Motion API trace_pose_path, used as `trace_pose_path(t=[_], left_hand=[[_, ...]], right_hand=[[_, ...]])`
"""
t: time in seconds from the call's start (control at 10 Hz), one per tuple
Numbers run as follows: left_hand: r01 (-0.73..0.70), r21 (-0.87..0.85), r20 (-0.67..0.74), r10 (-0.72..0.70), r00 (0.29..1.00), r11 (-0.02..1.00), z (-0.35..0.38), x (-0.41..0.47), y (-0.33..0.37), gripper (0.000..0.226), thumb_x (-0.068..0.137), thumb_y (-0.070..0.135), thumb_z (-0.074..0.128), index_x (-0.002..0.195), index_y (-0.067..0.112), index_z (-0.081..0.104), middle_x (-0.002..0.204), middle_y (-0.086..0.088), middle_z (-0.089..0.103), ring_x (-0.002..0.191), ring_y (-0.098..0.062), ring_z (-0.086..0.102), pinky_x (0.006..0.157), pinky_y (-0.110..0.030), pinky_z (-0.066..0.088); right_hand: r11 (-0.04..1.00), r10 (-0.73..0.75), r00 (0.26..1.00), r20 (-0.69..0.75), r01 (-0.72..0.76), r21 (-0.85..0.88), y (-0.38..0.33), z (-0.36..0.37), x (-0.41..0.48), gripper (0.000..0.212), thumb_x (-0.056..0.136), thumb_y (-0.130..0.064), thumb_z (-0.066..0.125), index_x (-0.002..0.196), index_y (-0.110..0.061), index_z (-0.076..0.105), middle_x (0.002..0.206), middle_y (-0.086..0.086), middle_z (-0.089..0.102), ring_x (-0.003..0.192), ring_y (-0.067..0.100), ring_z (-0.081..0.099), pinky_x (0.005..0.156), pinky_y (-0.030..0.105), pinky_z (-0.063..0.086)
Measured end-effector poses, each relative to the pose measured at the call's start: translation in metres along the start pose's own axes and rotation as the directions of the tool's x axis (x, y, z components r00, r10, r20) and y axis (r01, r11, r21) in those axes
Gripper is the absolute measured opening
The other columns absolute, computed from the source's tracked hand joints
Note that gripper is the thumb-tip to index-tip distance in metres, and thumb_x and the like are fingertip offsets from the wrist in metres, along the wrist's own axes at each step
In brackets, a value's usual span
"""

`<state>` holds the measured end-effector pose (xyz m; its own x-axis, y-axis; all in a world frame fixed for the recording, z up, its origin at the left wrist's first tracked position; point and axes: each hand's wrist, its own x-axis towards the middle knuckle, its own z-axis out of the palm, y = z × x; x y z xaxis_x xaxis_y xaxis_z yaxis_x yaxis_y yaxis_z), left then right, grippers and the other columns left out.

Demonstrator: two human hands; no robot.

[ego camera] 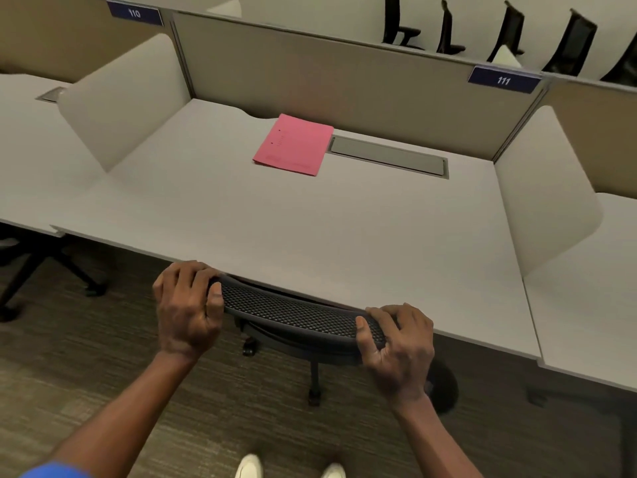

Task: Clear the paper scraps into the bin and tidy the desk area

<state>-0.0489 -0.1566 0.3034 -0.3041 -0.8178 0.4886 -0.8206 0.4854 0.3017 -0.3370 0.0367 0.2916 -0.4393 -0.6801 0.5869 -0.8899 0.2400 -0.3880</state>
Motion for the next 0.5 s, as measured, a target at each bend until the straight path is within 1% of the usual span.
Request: trace_pose_path(t=[0.2, 0.3, 0.4, 0.5], left_hand=[[-0.016, 0.015, 0.006, 0.016, 1.0, 1.0, -0.005, 0.001, 0.002, 0.045, 0.099, 0.038, 0.035, 0.104, 0.009, 0.069, 0.111, -0.016, 0.067, 0.113, -0.037, 0.057, 0.098, -0.048, 0.039], [-0.03, 0.031, 0.072, 0.028, 0.997, 0.999, -0.012, 0.001, 0.004, 0.045, 0.101, 0.041, 0.035, 0.108, 0.011, 0.068, 0.114, -0.013, 0.066, 0.114, -0.035, 0.057, 0.099, -0.051, 0.04], [-0.089, 0.099, 0.159, 0.072, 0.985, 0.991, -0.02, 0.002, 0.0, 0.05, 0.102, 0.05, 0.036, 0.111, 0.015, 0.069, 0.117, -0.008, 0.068, 0.116, -0.032, 0.059, 0.104, -0.051, 0.04], [-0.117, 0.108, 0.187, 0.095, 0.978, 0.987, -0.03, 0.011, 0.001, 0.058, 0.101, 0.062, 0.037, 0.113, 0.016, 0.071, 0.121, -0.007, 0.068, 0.12, -0.03, 0.06, 0.112, -0.051, 0.039]], right_hand=[[1.0, 0.005, 0.999, 0.047, -0.004, -0.016, -0.001, -0.005, 0.0, 0.046, 0.098, -0.056, 0.055, 0.096, -0.018, 0.079, 0.091, 0.001, 0.07, 0.088, 0.02, 0.063, 0.081, 0.041, 0.047], [0.999, 0.019, 0.994, 0.104, -0.014, -0.045, -0.002, -0.012, 0.001, 0.044, 0.096, -0.058, 0.057, 0.099, -0.02, 0.078, 0.093, -0.001, 0.069, 0.09, 0.019, 0.063, 0.084, 0.042, 0.047], [0.997, 0.037, 0.982, 0.184, -0.024, -0.074, -0.005, -0.022, 0.006, 0.047, 0.092, -0.067, 0.057, 0.101, -0.025, 0.076, 0.098, -0.004, 0.066, 0.093, 0.017, 0.062, 0.085, 0.039, 0.048], [0.995, 0.063, 0.972, 0.228, -0.043, -0.092, -0.013, -0.036, 0.023, 0.056, 0.087, -0.077, 0.055, 0.109, -0.03, 0.073, 0.107, -0.006, 0.064, 0.097, 0.015, 0.06, 0.082, 0.035, 0.054]])
